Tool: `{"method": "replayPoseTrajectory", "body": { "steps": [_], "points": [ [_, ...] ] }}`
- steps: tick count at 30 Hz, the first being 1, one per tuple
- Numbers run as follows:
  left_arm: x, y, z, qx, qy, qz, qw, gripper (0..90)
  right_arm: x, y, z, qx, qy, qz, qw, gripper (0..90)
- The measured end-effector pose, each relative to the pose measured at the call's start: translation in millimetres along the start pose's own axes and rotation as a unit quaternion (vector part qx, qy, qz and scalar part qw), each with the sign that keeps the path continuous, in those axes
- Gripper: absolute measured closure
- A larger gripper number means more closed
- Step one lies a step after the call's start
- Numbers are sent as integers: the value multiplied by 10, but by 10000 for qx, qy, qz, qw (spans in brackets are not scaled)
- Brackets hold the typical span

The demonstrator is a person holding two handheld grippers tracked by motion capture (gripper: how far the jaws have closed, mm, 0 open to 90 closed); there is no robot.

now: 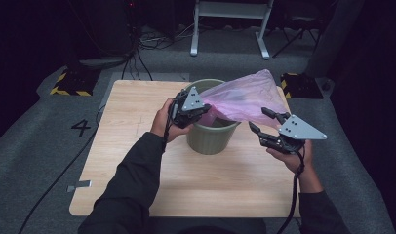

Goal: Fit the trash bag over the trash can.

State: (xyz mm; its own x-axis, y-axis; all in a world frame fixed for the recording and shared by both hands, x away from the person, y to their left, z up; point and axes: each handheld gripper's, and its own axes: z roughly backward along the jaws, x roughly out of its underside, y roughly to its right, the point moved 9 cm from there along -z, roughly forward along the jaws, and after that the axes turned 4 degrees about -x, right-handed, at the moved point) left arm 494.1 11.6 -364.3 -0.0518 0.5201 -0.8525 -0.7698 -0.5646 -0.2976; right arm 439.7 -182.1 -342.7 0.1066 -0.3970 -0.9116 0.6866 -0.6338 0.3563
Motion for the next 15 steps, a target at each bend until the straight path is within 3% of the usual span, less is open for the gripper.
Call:
{"method": "replayPoseTrajectory", "body": {
  "steps": [4, 10, 12, 15],
  "points": [
    [36, -38, 22, 0, -9, 32, 10000, 899, 80, 57, 88, 128, -14, -139, 9998, 278],
    [82, -83, 19, 13, 5, 106, 9999, 899, 320, 277, 214, 497, -137, -475, 9975, 229],
    [93, -93, 17, 1, 1, 109, 9999, 899, 419, 366, 239, 587, -197, -707, 9956, 206],
    [110, -102, 13, 24, -3, 136, 9999, 899, 546, 439, 231, 523, -275, -993, 9933, 193]
  ]
}}
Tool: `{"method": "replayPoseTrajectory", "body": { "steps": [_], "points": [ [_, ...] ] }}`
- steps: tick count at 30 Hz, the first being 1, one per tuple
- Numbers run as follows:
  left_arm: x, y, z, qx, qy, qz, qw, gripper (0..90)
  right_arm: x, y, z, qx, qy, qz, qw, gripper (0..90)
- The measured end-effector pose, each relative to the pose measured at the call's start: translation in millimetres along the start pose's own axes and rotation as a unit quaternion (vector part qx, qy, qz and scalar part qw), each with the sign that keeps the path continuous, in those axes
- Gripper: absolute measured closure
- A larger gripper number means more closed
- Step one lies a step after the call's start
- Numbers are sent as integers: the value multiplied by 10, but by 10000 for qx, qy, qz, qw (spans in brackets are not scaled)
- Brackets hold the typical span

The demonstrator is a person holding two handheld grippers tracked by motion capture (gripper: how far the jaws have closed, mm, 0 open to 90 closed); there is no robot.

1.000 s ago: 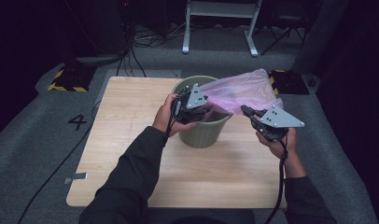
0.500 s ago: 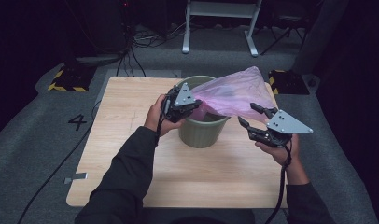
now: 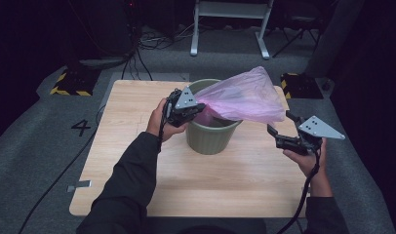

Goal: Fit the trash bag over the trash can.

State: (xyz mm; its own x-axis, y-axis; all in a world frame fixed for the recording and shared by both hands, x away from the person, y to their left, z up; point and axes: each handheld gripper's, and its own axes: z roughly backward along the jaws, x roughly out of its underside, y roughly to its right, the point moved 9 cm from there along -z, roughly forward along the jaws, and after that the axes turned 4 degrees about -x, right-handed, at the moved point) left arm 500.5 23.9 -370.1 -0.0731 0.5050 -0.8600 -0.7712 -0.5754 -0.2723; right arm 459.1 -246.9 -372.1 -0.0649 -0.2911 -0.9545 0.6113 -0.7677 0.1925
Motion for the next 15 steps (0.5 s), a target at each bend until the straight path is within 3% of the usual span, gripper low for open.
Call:
{"method": "replayPoseTrajectory", "body": {
  "steps": [3, 6, 9, 10, 13, 15],
  "points": [
    [10, -9, -6, -5, 5, 40, 10000, 894, 39, 14, -13, -229, 70, -218, 9995, 234],
    [16, -21, -17, -31, 7, 65, 10000, 870, -37, -116, 11, -567, 288, -27, 9980, 371],
    [23, -40, -21, -76, 7, 122, 9999, 829, -122, -288, 17, -939, 456, 112, 9945, 528],
    [26, -47, -19, -92, 11, 138, 9999, 799, -159, -360, 14, -1030, 537, 187, 9931, 635],
    [40, -61, -3, -92, 25, 201, 9998, 749, -229, -489, 12, -1176, 663, 323, 9903, 766],
    [36, -66, 16, -100, 51, 275, 9996, 622, -266, -567, 2, -1268, 702, 434, 9885, 835]
  ]
}}
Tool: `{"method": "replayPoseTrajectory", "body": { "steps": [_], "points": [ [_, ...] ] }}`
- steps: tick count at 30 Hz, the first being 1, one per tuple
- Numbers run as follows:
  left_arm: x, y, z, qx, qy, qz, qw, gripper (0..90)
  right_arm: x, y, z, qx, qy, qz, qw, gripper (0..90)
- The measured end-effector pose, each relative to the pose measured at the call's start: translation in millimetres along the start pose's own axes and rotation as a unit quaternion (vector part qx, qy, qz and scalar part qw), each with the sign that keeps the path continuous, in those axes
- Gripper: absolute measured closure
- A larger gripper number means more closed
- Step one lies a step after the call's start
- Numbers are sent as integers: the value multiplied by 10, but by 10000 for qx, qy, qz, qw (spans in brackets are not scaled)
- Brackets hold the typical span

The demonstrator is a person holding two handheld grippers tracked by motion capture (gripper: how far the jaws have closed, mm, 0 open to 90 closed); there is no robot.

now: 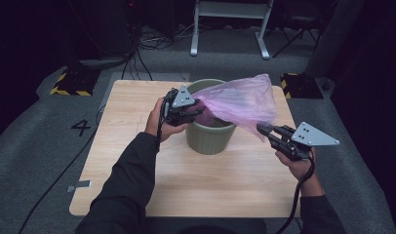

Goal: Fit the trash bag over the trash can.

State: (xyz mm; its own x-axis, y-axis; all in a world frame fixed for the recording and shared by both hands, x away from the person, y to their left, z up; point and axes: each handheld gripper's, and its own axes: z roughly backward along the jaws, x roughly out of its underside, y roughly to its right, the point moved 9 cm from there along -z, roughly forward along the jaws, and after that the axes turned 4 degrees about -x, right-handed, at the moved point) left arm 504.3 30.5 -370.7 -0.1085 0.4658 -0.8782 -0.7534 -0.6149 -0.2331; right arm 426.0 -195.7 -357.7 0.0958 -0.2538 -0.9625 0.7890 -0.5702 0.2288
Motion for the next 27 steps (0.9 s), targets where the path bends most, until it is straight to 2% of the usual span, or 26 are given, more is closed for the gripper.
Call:
{"method": "replayPoseTrajectory", "body": {
  "steps": [3, 7, 9, 11, 12, 14, 15, 17, 20, 22, 24, 25, 27],
  "points": [
    [-43, 45, 57, 87, 145, 89, 9998, 411, -22, -90, -64, -123, -92, 90, 9998, 873],
    [-113, 171, 128, 217, 302, -18, 9993, 275, -44, -195, -135, -199, -204, 232, 9993, 881],
    [-146, 231, 144, 184, 333, -102, 9992, 254, -58, -237, -161, -243, -228, 263, 9991, 882],
    [-179, 292, 157, 171, 367, -231, 9989, 263, -68, -269, -183, -278, -246, 314, 9988, 882],
    [-194, 320, 159, 148, 380, -289, 9987, 306, -73, -286, -193, -300, -247, 320, 9987, 882],
    [-212, 357, 154, 41, 351, -420, 9985, 427, -82, -323, -208, -358, -242, 333, 9985, 881],
    [-210, 371, 144, 10, 303, -514, 9982, 524, -86, -339, -213, -360, -248, 350, 9984, 881],
    [-194, 395, 122, -9, 221, -651, 9976, 661, -101, -382, -223, -435, -223, 366, 9981, 871],
    [-171, 397, 111, -12, 220, -710, 9972, 807, -110, -426, -240, -476, -239, 412, 9977, 860],
    [-149, 384, 117, -1, 228, -675, 9975, 860, -113, -440, -248, -491, -247, 416, 9976, 835],
    [-113, 365, 121, 23, 183, -631, 9978, 862, -112, -456, -256, -507, -251, 435, 9975, 834],
    [-95, 363, 121, 78, 165, -577, 9982, 834, -110, -463, -261, -516, -260, 442, 9973, 852],
    [-82, 365, 118, 77, 107, -508, 9986, 562, -101, -481, -280, -542, -305, 480, 9969, 883]
  ]
}}
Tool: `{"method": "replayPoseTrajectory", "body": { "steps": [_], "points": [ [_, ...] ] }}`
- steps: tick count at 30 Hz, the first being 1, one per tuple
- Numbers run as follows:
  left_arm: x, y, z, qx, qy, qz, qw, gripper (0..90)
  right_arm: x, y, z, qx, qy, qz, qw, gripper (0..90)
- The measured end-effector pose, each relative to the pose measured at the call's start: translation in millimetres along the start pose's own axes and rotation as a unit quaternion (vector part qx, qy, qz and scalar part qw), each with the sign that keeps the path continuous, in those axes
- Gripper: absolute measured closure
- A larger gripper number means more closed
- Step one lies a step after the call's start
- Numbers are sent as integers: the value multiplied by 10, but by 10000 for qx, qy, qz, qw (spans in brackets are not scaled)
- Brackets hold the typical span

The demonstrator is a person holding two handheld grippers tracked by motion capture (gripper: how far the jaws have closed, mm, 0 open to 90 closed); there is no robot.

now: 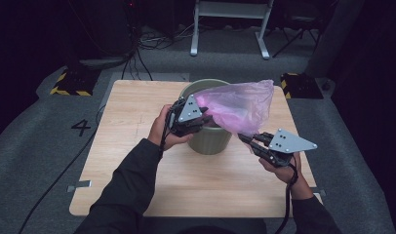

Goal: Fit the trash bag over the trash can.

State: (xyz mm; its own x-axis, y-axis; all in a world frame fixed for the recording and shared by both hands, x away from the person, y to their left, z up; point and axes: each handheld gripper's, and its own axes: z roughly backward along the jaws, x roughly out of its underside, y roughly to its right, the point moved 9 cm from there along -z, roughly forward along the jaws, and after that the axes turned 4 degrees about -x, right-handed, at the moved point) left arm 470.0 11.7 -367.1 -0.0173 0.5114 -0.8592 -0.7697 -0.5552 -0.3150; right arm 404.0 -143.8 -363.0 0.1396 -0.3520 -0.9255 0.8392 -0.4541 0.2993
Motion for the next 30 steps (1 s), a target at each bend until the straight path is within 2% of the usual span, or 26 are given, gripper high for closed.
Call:
{"method": "replayPoseTrajectory", "body": {
  "steps": [3, 4, 8, 11, 14, 16, 18, 20, 24, 25, 26, 27, 28, 29, 30],
  "points": [
    [-51, 43, 34, -18, 178, 121, 9998, 296, 6, -12, -41, -10, -64, 27, 10000, 887],
    [-81, 63, 49, -16, 272, 92, 9996, 250, 5, -16, -52, -12, -71, 22, 10000, 887],
    [-154, 158, 39, -59, 279, -235, 9993, 254, -17, -46, -90, -59, -70, 36, 10000, 886],
    [-180, 178, 5, -106, 254, -249, 9993, 368, -35, -73, -107, -97, -76, 58, 9999, 883],
    [-166, 165, -23, -126, 195, -267, 9994, 549, -51, -90, -116, -126, -76, 76, 9999, 878],
    [-155, 158, -24, -121, 222, -327, 9991, 701, -58, -99, -120, -138, -55, 71, 9999, 874],
    [-143, 136, -11, -140, 249, -330, 9990, 809, -54, -95, -125, -119, -47, 51, 9999, 861],
    [-131, 113, 12, -75, 288, -260, 9992, 887, -39, -95, -135, -137, -72, 36, 9999, 850],
    [-112, 85, 41, -55, 307, -218, 9993, 899, -48, -116, -150, -176, -49, 37, 9998, 845],
    [-118, 93, 50, 1, 344, -187, 9992, 877, -50, -120, -155, -185, -59, 49, 9998, 849],
    [-135, 106, 61, 19, 423, -146, 9990, 782, -45, -125, -160, -186, -101, 70, 9998, 853],
    [-161, 140, 78, 125, 507, -118, 9986, 637, -44, -126, -169, -175, -114, 82, 9997, 855],
    [-174, 153, 85, 105, 540, -115, 9984, 511, -39, -125, -173, -162, -145, 70, 9997, 860],
    [-189, 162, 86, 27, 547, -139, 9984, 438, -37, -124, -174, -169, -149, 67, 9997, 863],
    [-204, 185, 84, 40, 565, -194, 9982, 357, -38, -124, -172, -183, -145, 56, 9997, 864]
  ]
}}
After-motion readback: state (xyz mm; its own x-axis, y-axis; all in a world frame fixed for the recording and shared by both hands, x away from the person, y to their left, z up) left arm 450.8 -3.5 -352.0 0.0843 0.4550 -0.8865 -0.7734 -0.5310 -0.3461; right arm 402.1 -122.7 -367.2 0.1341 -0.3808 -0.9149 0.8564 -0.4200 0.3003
